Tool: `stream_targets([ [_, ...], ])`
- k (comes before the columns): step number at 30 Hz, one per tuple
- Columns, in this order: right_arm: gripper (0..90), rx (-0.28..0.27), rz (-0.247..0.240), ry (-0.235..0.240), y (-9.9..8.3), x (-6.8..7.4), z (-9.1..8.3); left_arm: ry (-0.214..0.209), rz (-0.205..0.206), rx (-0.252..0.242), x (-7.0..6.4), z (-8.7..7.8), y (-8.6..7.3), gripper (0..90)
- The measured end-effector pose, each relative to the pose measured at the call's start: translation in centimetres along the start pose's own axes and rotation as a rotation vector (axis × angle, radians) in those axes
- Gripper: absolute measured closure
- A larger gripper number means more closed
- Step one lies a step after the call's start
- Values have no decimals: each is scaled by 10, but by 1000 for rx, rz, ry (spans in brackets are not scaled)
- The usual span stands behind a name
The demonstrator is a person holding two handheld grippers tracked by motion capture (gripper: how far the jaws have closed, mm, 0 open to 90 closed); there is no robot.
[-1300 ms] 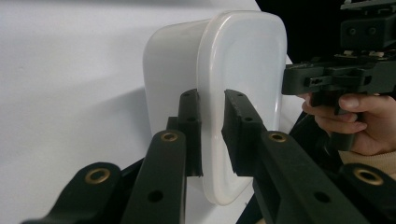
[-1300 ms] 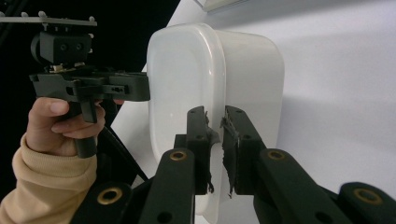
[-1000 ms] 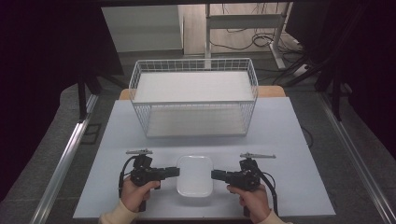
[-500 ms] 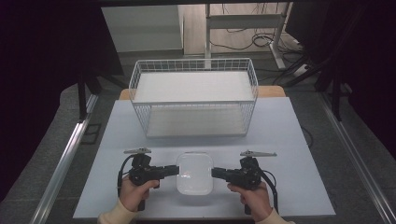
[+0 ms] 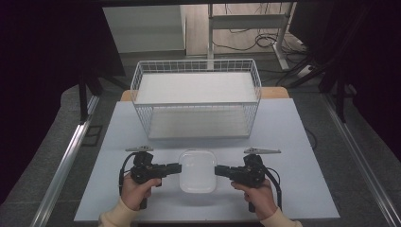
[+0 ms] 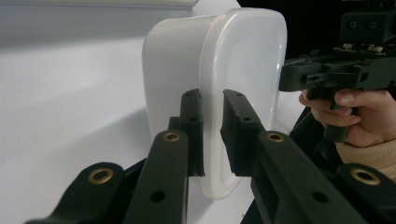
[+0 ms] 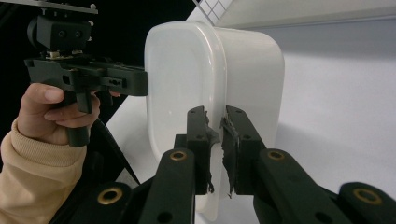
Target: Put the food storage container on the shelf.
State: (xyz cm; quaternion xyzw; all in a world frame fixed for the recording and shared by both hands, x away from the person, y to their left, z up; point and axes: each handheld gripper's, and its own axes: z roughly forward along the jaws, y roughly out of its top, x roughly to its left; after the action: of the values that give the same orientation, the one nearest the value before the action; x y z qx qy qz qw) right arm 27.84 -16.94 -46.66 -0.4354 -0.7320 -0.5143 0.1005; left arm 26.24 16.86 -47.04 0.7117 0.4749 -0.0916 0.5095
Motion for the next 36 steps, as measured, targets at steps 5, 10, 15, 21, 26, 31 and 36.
stream_targets([
  [5,811,-7,-12,-1,7,0,0,1,4,-8,0,-1,7,797],
  [10,811,-17,-28,0,16,2,0,-2,19,-23,0,-5,15,798],
  [15,811,-27,-49,0,25,6,-2,-1,40,-39,-4,-10,24,798],
  [21,811,-42,-82,-4,41,13,-7,-1,63,-55,-10,-15,39,798],
  [26,811,-53,-100,-3,54,17,-10,-2,79,-72,-13,-19,50,799],
  [31,810,-58,-119,-4,65,19,-12,5,86,-84,-17,-22,61,799],
  [36,810,-73,-132,-4,75,21,-14,9,109,-92,-20,-25,71,799],
])
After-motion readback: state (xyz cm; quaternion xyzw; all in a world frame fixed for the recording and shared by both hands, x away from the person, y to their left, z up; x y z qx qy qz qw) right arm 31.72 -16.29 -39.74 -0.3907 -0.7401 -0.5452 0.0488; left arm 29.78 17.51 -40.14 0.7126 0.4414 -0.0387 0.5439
